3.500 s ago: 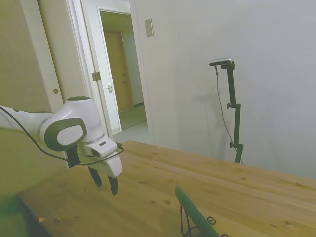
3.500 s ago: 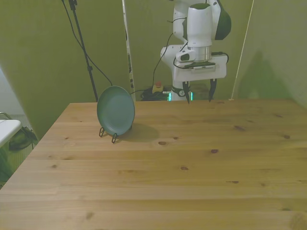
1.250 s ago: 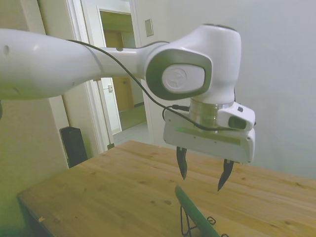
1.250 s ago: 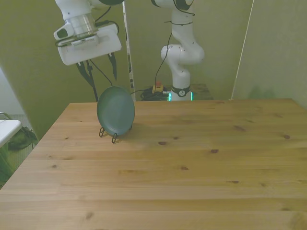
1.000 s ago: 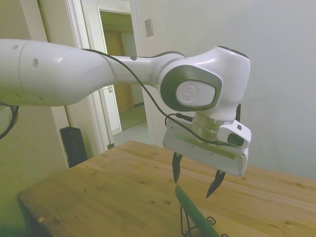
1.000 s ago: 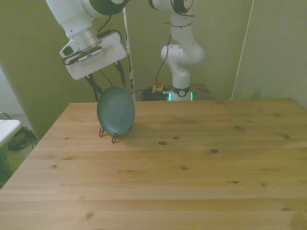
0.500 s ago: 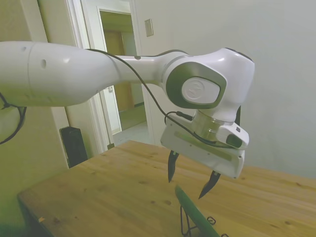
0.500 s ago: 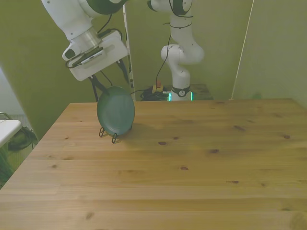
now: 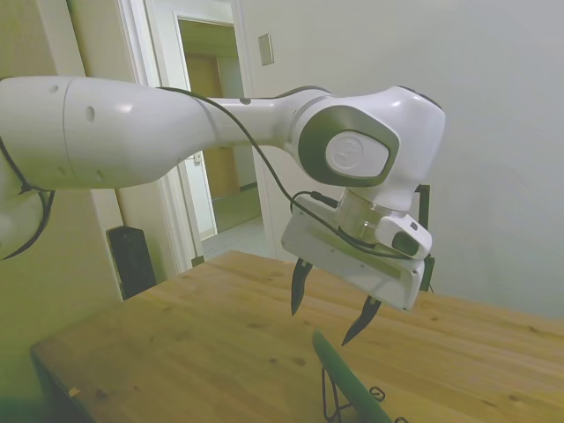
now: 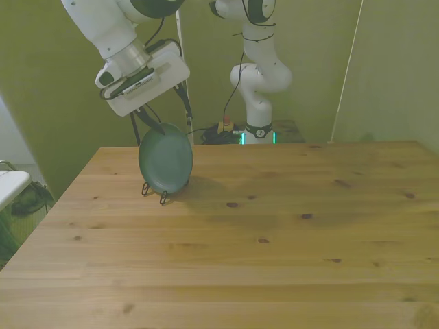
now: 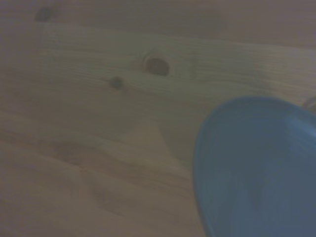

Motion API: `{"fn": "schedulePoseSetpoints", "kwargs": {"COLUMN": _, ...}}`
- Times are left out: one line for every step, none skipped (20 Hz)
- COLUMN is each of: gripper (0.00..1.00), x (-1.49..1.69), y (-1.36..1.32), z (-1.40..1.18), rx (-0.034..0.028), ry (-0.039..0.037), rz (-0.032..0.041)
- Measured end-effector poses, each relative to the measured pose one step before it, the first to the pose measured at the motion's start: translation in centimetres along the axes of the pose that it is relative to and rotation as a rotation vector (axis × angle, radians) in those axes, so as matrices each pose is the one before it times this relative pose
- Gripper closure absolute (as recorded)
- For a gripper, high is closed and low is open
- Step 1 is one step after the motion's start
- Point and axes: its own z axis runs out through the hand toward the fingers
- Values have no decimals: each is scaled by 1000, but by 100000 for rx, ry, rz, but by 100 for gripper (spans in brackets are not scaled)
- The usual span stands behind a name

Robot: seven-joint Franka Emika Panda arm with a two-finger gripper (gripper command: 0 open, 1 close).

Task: Unload the plate

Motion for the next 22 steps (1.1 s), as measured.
{"fn": "schedulePoseSetpoints", "kwargs": {"gripper": 0, "x": 75, "y": 15, "z": 197, "rx": -129, "ry": -600, "rz": 66}}
{"fn": "schedulePoseSetpoints", "kwargs": {"gripper": 0, "x": 96, "y": 24, "z": 266, "rx": -142, "ry": -1079, "rz": 98}}
{"fn": "schedulePoseSetpoints", "kwargs": {"gripper": 0, "x": 175, "y": 64, "z": 336, "rx": -139, "ry": -1384, "rz": 223}}
{"fn": "schedulePoseSetpoints", "kwargs": {"gripper": 0, "x": 303, "y": 178, "z": 253, "rx": -208, "ry": -578, "rz": 371}}
{"fn": "schedulePoseSetpoints", "kwargs": {"gripper": 0, "x": 298, "y": 222, "z": 152, "rx": -192, "ry": -595, "rz": 371}}
{"fn": "schedulePoseSetpoints", "kwargs": {"gripper": 0, "x": 233, "y": 230, "z": 86, "rx": -129, "ry": -896, "rz": 275}}
{"fn": "schedulePoseSetpoints", "kwargs": {"gripper": 0, "x": 201, "y": 255, "z": -2, "rx": -73, "ry": -872, "rz": 227}}
{"fn": "schedulePoseSetpoints", "kwargs": {"gripper": 0, "x": 116, "y": 165, "z": -1, "rx": -16, "ry": -1235, "rz": -29}}
{"fn": "schedulePoseSetpoints", "kwargs": {"gripper": 0, "x": 144, "y": 86, "z": 40, "rx": -53, "ry": -1310, "rz": -138}}
{"fn": "schedulePoseSetpoints", "kwargs": {"gripper": 0, "x": 163, "y": 41, "z": 47, "rx": -68, "ry": -1083, "rz": -4}}
{"fn": "schedulePoseSetpoints", "kwargs": {"gripper": 0, "x": 259, "y": -14, "z": 134, "rx": -126, "ry": -990, "rz": -42}}
{"fn": "schedulePoseSetpoints", "kwargs": {"gripper": 100, "x": 276, "y": -25, "z": 137, "rx": -150, "ry": -908, "rz": -129}}
{"fn": "schedulePoseSetpoints", "kwargs": {"gripper": 100, "x": 320, "y": -22, "z": 179, "rx": -133, "ry": -739, "rz": -265}}
{"fn": "schedulePoseSetpoints", "kwargs": {"gripper": 100, "x": 326, "y": -37, "z": 182, "rx": -113, "ry": -461, "rz": -355}}
{"fn": "schedulePoseSetpoints", "kwargs": {"gripper": 100, "x": 245, "y": -50, "z": 145, "rx": -30, "ry": -439, "rz": -508}}
{"fn": "schedulePoseSetpoints", "kwargs": {"gripper": 100, "x": 131, "y": -106, "z": 95, "rx": 0, "ry": -594, "rz": -520}}
{"fn": "schedulePoseSetpoints", "kwargs": {"gripper": 100, "x": 24, "y": -113, "z": 37, "rx": 67, "ry": -485, "rz": -443}}
{"fn": "schedulePoseSetpoints", "kwargs": {"gripper": 100, "x": -34, "y": -142, "z": -6, "rx": 34, "ry": -275, "rz": -461}}
{"fn": "schedulePoseSetpoints", "kwargs": {"gripper": 100, "x": -49, "y": -172, "z": -13, "rx": -8, "ry": -289, "rz": -403}}
{"fn": "schedulePoseSetpoints", "kwargs": {"gripper": 100, "x": -64, "y": -163, "z": 17, "rx": 19, "ry": -503, "rz": -358}}
{"fn": "schedulePoseSetpoints", "kwargs": {"gripper": 100, "x": -70, "y": -163, "z": 61, "rx": 40, "ry": -634, "rz": -311}}
{"fn": "schedulePoseSetpoints", "kwargs": {"gripper": 100, "x": -64, "y": -128, "z": 26, "rx": 28, "ry": -370, "rz": -250}}
